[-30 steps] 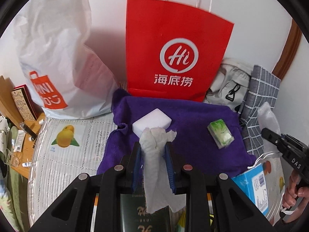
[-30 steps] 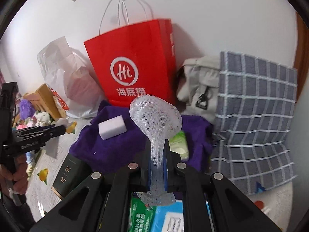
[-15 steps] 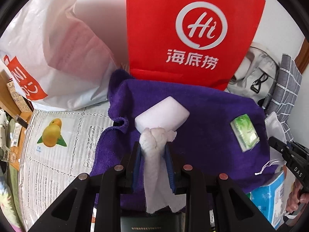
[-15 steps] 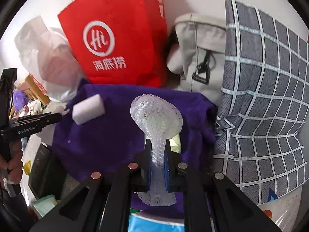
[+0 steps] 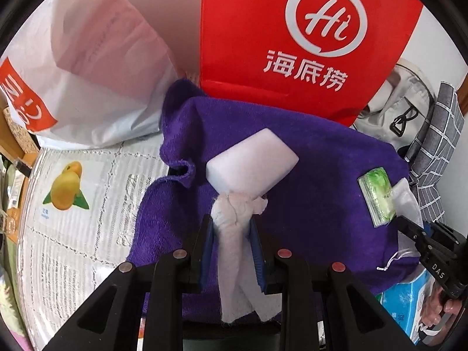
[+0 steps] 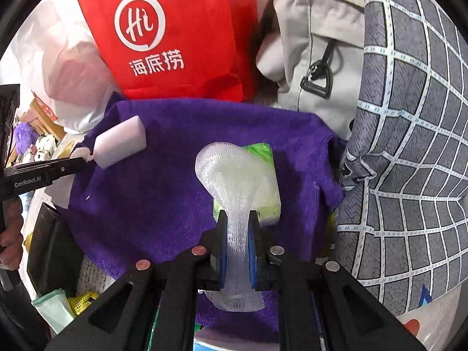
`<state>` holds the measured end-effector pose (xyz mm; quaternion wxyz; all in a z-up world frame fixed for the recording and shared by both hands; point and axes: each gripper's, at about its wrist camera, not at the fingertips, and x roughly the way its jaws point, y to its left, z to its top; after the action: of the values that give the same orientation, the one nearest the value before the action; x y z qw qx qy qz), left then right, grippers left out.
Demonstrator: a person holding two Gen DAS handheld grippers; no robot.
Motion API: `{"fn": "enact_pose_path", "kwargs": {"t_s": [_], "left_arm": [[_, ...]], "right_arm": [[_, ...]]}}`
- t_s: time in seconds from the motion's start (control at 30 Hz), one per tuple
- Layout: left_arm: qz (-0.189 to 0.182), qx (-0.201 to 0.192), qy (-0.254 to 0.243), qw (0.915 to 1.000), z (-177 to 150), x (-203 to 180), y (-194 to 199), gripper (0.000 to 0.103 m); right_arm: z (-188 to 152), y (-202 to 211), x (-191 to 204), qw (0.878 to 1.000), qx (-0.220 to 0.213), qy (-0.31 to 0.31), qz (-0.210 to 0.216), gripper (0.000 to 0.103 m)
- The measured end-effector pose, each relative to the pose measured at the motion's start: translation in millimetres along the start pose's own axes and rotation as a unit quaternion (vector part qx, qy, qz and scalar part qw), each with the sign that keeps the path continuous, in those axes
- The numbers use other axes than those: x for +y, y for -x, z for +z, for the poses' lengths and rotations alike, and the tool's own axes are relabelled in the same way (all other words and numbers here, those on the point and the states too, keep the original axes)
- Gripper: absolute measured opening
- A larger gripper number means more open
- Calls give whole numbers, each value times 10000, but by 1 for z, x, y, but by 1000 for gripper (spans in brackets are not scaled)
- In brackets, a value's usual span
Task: Organize soft objects
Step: 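Carry the tissue and clear bag to the purple towel and release both, then grasp the green-cuffed white glove with the right tool while the left tool withdraws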
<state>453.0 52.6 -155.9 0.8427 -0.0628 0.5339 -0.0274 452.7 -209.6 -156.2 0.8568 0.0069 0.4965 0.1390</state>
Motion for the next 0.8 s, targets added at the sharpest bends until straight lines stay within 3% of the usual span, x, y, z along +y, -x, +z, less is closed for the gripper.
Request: {"fn": "enact_pose_path", "kwargs": {"t_s": [0.07, 0.2, 0.27, 0.3, 0.33, 0.37, 0.6, 0.8], "left_arm": [[-35, 3, 29, 10000, 0, 0, -1, 24], [-44, -10, 59, 10000, 1, 1, -1, 25], [-149, 51, 70, 9999, 3, 2, -3, 32], [-175, 89, 66, 9998, 3, 2, -5, 43], [-154, 99, 56, 9998, 4, 2, -5, 52], [-112, 58, 63, 9999, 4, 2, -4, 53], [-25, -162, 34, 9999, -1, 1, 22, 53], [-96, -245, 78, 9996, -25, 10, 47, 53]], "right_arm": [[0, 2, -2, 9999, -38, -85, 76, 40], [1, 11, -1, 9996, -224, -100, 130, 57], [2, 14, 1, 9995, -279, -69, 97, 68], [2, 15, 2, 9995, -304, -49, 73, 71], [2, 16, 3, 9994, -335, -32, 47, 73], [2, 17, 4, 9993, -367, -31, 18, 73], [-3, 39, 14, 9985, -549, -22, 56, 73], [-24, 69, 39, 9974, -679, 183, 181, 73]]}}
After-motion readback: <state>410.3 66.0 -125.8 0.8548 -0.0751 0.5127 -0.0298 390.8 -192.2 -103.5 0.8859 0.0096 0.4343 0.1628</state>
